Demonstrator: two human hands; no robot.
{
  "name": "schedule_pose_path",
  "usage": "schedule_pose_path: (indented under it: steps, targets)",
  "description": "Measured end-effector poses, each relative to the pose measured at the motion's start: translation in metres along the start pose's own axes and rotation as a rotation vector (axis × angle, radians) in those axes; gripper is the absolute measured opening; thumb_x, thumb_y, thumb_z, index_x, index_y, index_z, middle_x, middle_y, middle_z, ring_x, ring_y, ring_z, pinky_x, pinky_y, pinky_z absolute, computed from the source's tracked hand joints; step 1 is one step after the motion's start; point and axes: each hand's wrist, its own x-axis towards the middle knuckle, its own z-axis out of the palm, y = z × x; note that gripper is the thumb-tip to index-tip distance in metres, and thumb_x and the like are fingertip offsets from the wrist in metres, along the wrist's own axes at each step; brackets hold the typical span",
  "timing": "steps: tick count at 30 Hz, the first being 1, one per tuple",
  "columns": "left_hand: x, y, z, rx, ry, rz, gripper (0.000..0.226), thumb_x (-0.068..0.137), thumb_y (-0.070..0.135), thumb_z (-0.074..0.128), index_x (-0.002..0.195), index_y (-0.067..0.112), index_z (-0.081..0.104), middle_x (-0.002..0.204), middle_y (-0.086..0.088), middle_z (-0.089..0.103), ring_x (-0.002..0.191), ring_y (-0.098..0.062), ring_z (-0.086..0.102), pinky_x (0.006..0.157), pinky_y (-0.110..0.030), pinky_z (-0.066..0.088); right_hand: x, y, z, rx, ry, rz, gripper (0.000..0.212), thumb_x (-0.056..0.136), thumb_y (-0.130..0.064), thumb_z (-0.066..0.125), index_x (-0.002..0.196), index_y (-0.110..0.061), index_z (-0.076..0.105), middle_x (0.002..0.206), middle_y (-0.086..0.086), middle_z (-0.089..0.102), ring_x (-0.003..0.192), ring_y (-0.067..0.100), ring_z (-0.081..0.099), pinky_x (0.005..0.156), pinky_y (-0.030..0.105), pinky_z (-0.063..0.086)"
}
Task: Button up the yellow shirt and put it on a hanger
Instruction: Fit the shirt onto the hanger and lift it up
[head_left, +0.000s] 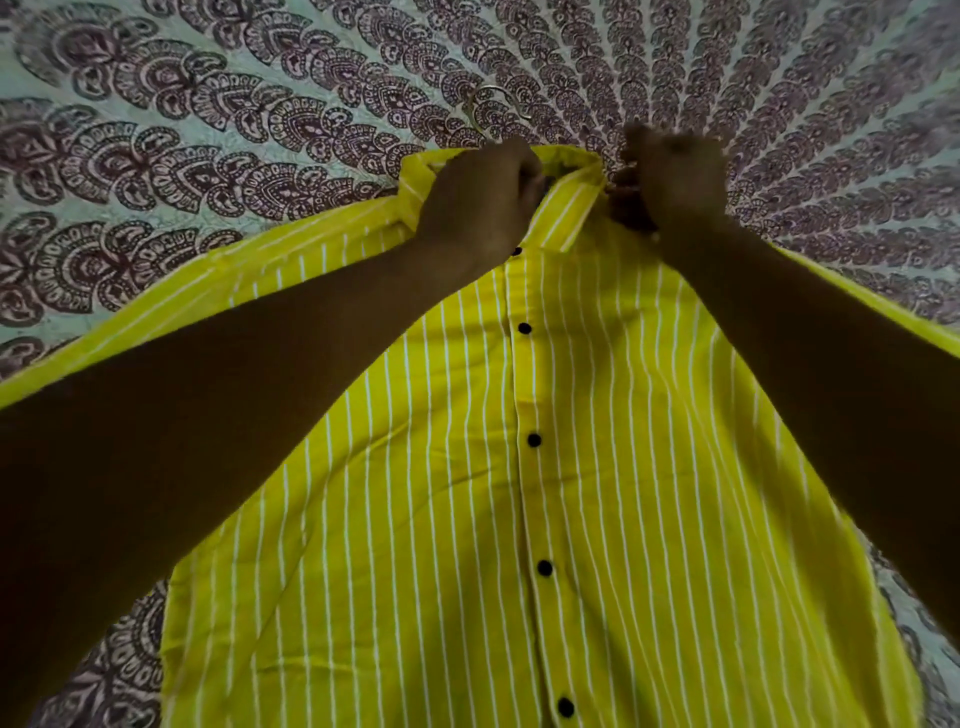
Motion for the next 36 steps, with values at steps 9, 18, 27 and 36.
schedule_pose_path:
  steps: [9, 18, 27, 36]
  targets:
    - [0.012, 0.008, 0.007, -0.242, -0.274, -0.225, 0.029, 0.073, 0.030, 0.076, 0.060, 0.013, 0.056, 0.057, -0.002, 0.056, 0.053, -0.011, 0.043, 0.058, -0.027, 0.037, 0.010, -0.019, 0.000, 0.106, -0.390, 0.512, 0.016, 0.086, -0.017, 0.063, 0.071, -0.014, 0.058, 0.044, -0.006, 0.061, 0.042, 0.002, 0.058, 0.051, 0.014, 0.051]
    - [0.012, 0.019, -0.006, -0.614, -0.359, -0.430, 0.021, 0.077, 0.023, 0.073, 0.084, 0.012, 0.056, 0.073, -0.003, 0.058, 0.062, -0.009, 0.056, 0.048, -0.020, 0.048, 0.003, -0.013, -0.001, 0.440, -0.341, 0.476, 0.029, 0.096, 0.000, 0.042, 0.075, -0.018, 0.048, 0.040, -0.002, 0.057, 0.038, 0.009, 0.056, 0.039, 0.018, 0.046]
    - [0.020, -0.002, -0.010, -0.134, -0.100, -0.086, 0.033, 0.072, 0.032, 0.076, 0.095, 0.011, 0.066, 0.084, -0.004, 0.066, 0.065, 0.002, 0.058, 0.071, -0.021, 0.046, 0.005, -0.016, 0.003, -0.268, -0.247, 0.052, 0.026, 0.081, 0.006, 0.061, 0.070, -0.017, 0.058, 0.042, -0.004, 0.058, 0.033, 0.000, 0.051, 0.037, 0.015, 0.043]
    - [0.021, -0.041, -0.074, 0.458, -0.570, 0.352, 0.032, 0.074, 0.031, 0.073, 0.104, 0.019, 0.069, 0.111, -0.006, 0.067, 0.108, -0.028, 0.056, 0.094, -0.044, 0.028, -0.002, -0.014, 0.014, -0.755, -0.455, -0.552, 0.031, 0.084, -0.016, 0.066, 0.114, -0.010, 0.065, 0.114, 0.005, 0.060, 0.104, 0.017, 0.053, 0.073, 0.007, 0.033]
